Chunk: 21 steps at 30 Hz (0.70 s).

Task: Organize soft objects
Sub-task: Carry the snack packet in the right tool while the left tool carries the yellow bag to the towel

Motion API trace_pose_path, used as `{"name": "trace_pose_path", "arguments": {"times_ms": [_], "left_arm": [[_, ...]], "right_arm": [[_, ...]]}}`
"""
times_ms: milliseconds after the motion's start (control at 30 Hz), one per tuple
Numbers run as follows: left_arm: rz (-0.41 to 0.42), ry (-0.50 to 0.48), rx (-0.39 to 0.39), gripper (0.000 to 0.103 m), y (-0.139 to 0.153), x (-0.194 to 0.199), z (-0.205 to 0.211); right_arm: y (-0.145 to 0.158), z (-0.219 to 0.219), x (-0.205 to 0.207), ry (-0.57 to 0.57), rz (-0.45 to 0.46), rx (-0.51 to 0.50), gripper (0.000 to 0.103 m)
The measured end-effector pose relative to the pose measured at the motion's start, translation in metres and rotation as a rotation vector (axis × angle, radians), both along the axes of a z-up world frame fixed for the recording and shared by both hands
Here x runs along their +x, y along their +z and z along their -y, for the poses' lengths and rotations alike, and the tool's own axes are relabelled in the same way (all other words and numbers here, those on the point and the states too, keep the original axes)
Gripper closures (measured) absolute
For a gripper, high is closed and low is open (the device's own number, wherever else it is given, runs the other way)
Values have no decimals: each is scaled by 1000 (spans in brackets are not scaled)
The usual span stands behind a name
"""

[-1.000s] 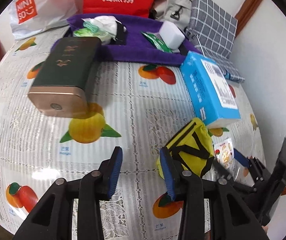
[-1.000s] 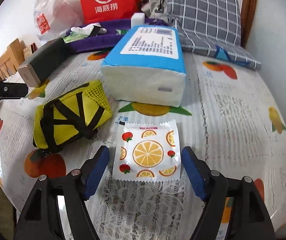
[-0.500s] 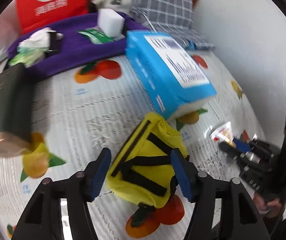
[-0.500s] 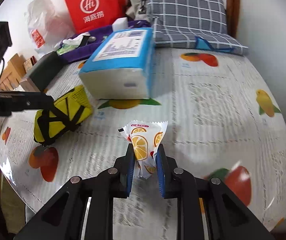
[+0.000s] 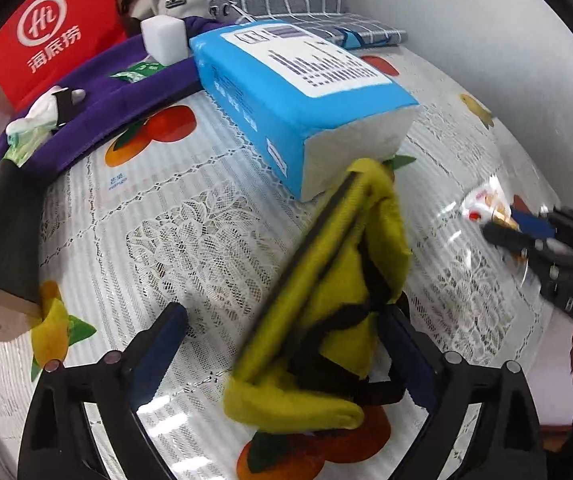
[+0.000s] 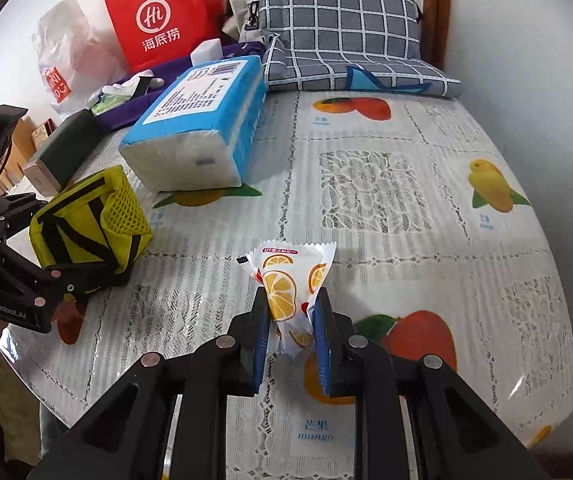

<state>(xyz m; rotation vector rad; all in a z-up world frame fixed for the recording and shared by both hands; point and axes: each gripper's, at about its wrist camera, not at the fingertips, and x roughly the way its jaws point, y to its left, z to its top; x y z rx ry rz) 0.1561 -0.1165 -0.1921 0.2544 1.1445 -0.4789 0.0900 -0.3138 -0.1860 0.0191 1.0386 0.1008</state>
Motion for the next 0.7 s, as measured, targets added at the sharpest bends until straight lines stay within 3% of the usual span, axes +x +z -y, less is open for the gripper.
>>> {"name": "trace_pose_path", "arguments": {"times_ms": [33, 100, 167, 267, 467, 700], "left_arm": [[14, 3, -10, 22, 1, -1, 5], [21, 17, -29, 45, 5, -2, 3], [10, 33, -63, 53, 7, -2, -3], [-21, 65, -139, 67, 10, -1, -18], [-10, 120, -166, 73, 17, -12, -43], [13, 212, -198, 73, 33, -23, -82]], "right_arm": [[-1, -2, -1, 7, 0, -10, 77], [-1, -9, -4, 20, 11, -37, 74], [-2, -12, -7, 23, 27, -46, 82], [-1, -14, -8, 31, 24, -16, 85], [8, -24, -11, 63, 24, 66, 86], [26, -44, -9, 98, 52, 81, 86]]}}
